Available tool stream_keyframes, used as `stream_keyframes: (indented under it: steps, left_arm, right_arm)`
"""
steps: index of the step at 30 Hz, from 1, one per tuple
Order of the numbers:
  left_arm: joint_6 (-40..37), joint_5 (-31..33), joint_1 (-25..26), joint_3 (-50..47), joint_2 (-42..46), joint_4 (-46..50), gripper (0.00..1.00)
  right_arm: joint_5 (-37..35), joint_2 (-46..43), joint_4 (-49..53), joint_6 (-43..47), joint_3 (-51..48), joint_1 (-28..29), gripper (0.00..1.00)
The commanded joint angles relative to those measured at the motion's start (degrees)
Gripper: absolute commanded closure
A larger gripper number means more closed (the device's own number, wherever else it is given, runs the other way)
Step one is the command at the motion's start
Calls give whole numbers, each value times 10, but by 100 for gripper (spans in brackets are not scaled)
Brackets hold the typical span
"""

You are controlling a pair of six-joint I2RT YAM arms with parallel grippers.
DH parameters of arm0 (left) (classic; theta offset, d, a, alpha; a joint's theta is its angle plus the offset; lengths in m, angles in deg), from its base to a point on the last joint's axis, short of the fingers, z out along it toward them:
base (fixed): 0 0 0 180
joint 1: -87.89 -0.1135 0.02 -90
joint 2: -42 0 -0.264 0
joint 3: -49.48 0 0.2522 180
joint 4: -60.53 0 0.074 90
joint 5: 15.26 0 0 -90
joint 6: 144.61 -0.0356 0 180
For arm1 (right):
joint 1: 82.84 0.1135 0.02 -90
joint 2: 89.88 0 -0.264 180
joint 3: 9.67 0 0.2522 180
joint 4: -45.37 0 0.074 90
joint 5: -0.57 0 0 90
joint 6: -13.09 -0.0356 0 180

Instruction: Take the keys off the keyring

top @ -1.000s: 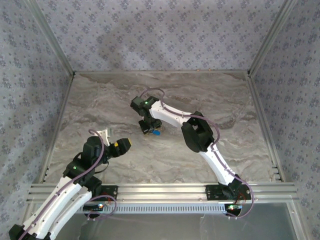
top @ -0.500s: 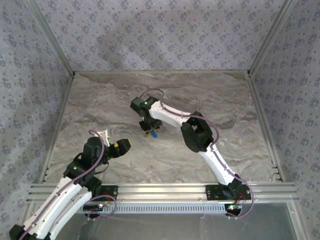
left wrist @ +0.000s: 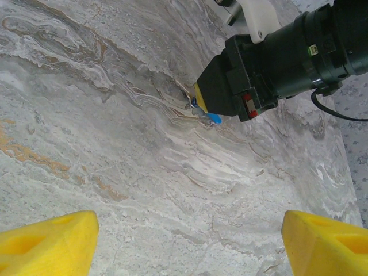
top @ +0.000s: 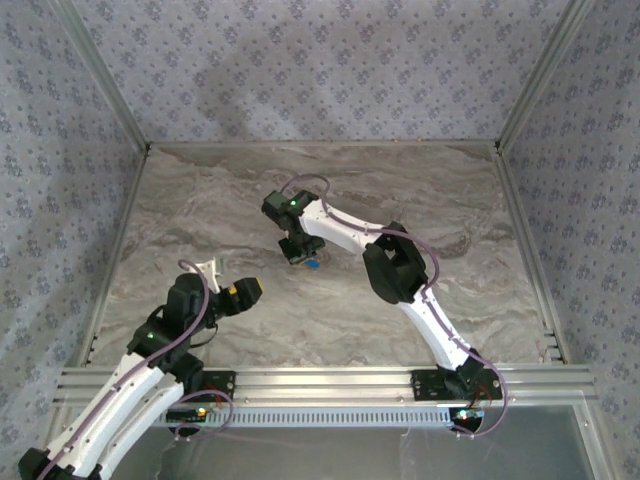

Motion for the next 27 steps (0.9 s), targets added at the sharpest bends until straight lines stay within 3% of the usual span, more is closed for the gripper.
stream_keyframes:
  steps: [1,5,18,27]
  left_arm:
    - [6,-1,3,4,-4,-18,16]
    - [5,-4,3,4,-9,-23,16]
    - [-23,-25,3,29,-43,-49,18]
    - [-31,-55,5,63,-94,-132,25]
  right_arm:
    - [-8,-20,20,0,15,-5,95]
    - [-5,-31,22,-1,16,-7,100]
    - [6,-159,0,-16,-24,-21,100]
    - [11,-241,-12,-37,-33,-17,100]
